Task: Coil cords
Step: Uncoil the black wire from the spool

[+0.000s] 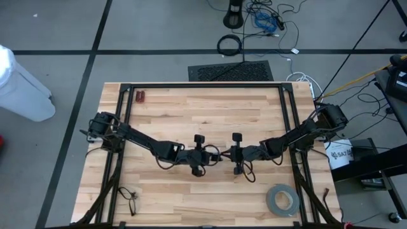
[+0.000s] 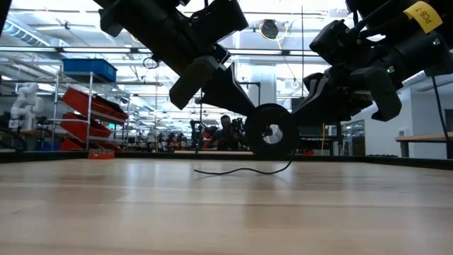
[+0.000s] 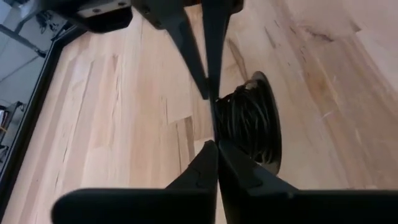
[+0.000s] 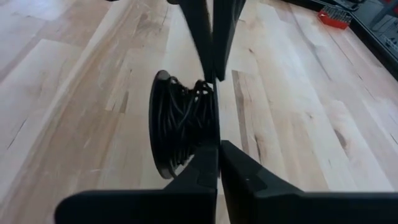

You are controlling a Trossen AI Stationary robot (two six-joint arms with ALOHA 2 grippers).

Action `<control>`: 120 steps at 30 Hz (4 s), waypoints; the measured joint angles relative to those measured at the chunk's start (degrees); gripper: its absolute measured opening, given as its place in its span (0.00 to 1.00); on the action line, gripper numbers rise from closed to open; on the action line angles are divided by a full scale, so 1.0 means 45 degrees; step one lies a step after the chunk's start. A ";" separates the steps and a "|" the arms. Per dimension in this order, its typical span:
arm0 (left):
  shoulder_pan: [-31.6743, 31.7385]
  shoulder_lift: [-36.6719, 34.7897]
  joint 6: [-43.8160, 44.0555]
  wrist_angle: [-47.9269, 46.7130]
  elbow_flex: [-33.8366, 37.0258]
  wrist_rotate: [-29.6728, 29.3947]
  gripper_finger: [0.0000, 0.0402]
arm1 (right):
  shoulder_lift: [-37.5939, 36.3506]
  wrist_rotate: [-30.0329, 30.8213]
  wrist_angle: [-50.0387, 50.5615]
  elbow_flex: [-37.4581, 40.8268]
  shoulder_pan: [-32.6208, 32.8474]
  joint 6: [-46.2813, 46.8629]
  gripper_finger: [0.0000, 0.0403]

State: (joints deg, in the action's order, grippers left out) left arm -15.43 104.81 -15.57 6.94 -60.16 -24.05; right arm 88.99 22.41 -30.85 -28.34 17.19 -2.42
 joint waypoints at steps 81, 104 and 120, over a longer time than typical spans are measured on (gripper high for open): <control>-0.1313 0.1681 0.6376 0.3231 -0.0009 -0.5145 0.55 | -0.4993 0.1739 0.1184 -0.0019 0.0549 0.0816 0.00; -0.1323 0.1685 0.6448 0.3353 -0.0005 -0.5023 0.02 | -0.4993 0.1734 0.1165 -0.0019 0.0549 0.0816 0.00; -0.1728 0.1719 0.5792 0.3691 -0.1271 -0.3311 0.01 | -0.4983 0.2385 0.1301 -0.0019 0.0534 0.0957 0.00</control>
State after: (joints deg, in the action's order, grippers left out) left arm -23.21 112.55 10.50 23.55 -65.88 -38.95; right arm 66.57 33.15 -24.99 -28.42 19.59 1.89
